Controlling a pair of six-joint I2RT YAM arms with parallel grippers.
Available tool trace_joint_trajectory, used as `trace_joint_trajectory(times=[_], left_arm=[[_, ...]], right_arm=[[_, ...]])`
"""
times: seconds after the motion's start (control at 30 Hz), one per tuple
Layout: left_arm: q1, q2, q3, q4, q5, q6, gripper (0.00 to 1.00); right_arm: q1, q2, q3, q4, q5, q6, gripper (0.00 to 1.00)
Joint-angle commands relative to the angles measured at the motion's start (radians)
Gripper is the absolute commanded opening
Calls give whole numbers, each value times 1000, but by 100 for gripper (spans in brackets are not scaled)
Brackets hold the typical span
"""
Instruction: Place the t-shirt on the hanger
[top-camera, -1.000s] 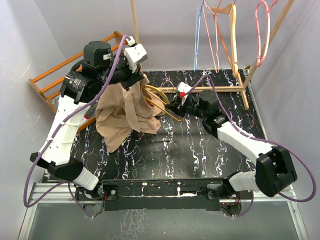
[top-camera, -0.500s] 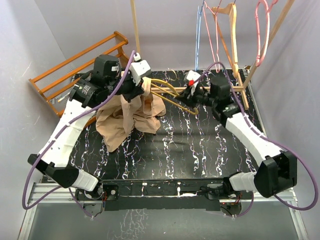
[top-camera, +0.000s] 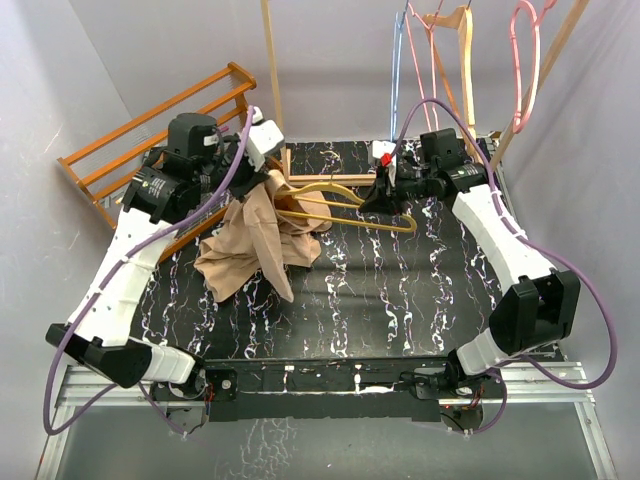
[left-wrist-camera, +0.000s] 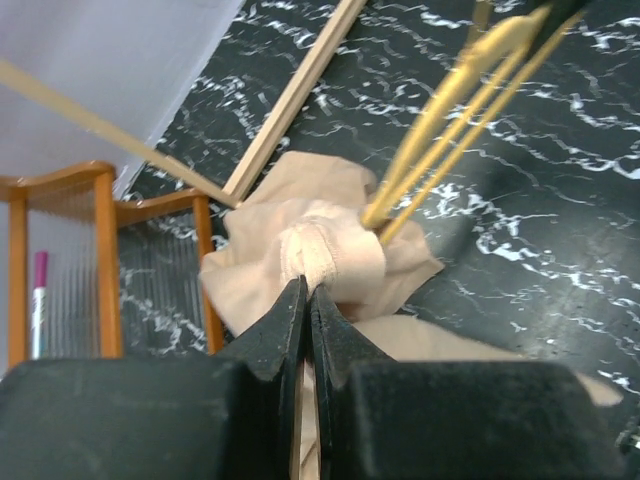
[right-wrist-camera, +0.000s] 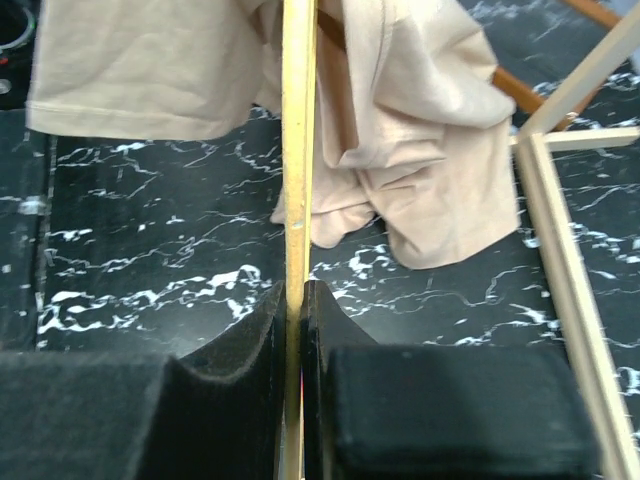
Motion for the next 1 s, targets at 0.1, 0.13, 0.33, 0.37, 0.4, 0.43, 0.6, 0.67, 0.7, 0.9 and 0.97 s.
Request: trace_joint_trajectory(times=[0.1, 0.13, 0.33, 0.37, 0.4, 0.43, 0.6, 0.67, 0.7, 0.9, 0.97], left_arm=[[111, 9, -31, 42, 47, 80, 0], [116, 5, -54, 55, 45, 89, 0], [123, -30, -119, 73, 63, 121, 0], [123, -27, -114, 65, 75, 123, 0], [123, -22, -108, 55, 91, 125, 0], [123, -15, -98, 41, 105, 128, 0], [123, 29, -2, -32, 196, 157, 0], [123, 43, 35, -62, 233, 185, 0], [122, 50, 50, -80, 248, 205, 0], [121, 85, 120, -197, 303, 318, 0], [116, 82, 111, -197, 321, 325, 0]], right_arm=[[-39, -8, 89, -221, -112, -186, 8], [-44, -7, 102, -239, -123, -198, 8], [-55, 93, 256, -447, -168, -344, 8], [-56, 124, 286, -474, -182, -373, 8], [-56, 138, 302, -492, -190, -381, 8], [-56, 161, 315, -500, -196, -391, 8], [-56, 207, 340, -494, -211, -396, 8], [-56, 218, 351, -494, -205, -394, 8], [-55, 220, 356, -494, -198, -393, 8], [-67, 227, 369, -479, -189, -377, 8], [-66, 231, 384, -478, -221, -381, 8]])
